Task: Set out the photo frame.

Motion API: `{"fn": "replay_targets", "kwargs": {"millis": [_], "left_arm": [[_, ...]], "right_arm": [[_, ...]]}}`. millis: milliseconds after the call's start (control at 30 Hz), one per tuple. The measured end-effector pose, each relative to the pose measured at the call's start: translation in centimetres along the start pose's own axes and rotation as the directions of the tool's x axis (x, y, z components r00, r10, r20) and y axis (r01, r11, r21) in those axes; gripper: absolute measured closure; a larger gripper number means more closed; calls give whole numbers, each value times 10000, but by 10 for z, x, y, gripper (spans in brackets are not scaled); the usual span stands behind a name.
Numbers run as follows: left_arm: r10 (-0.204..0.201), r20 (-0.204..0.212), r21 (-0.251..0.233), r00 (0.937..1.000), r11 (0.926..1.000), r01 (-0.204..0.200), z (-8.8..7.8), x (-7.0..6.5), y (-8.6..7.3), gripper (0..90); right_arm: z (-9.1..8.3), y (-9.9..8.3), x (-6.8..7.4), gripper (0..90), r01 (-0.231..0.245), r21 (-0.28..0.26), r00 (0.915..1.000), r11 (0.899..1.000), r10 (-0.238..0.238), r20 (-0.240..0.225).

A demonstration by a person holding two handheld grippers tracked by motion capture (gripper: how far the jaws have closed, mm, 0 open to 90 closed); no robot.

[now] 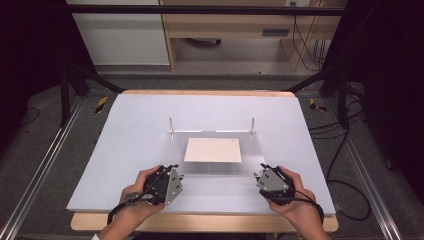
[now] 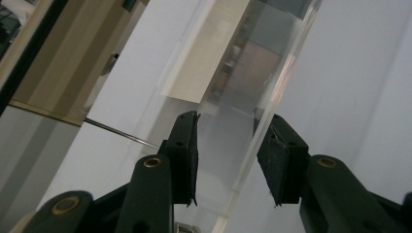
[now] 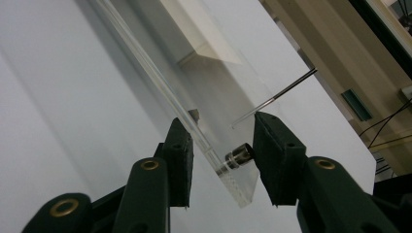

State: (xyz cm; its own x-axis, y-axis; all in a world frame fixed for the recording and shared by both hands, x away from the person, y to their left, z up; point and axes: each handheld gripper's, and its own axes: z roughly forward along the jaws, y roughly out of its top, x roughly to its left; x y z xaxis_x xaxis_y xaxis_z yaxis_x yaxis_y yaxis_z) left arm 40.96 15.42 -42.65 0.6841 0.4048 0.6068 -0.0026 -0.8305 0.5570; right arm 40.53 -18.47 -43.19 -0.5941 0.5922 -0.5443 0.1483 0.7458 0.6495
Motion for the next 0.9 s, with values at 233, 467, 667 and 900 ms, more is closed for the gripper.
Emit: {"fn": "replay_targets", "kwargs": {"millis": [233, 467, 667, 900], "left_arm": [[-549, -71, -341, 9985, 9979, 546, -5, 21, 4, 662], [-918, 108, -565, 9957, 9941, 922, -11, 47, 14, 688], [-1123, 399, -492, 9929, 9922, 1142, -12, 72, 23, 678], [-1230, 716, -307, 9898, 9916, 1255, -9, 96, 34, 672]], "right_arm": [[-6, 18, -23, 620, -403, 75, 9975, 9992, 406, -573], [-10, 37, -44, 620, -1000, 332, 9865, 9944, 1034, -1266], [-11, 54, -69, 625, -1469, 526, 9691, 9878, 1544, -1922], [-6, 60, -92, 628, -1789, 189, 9541, 9837, 1781, -2407]]}}
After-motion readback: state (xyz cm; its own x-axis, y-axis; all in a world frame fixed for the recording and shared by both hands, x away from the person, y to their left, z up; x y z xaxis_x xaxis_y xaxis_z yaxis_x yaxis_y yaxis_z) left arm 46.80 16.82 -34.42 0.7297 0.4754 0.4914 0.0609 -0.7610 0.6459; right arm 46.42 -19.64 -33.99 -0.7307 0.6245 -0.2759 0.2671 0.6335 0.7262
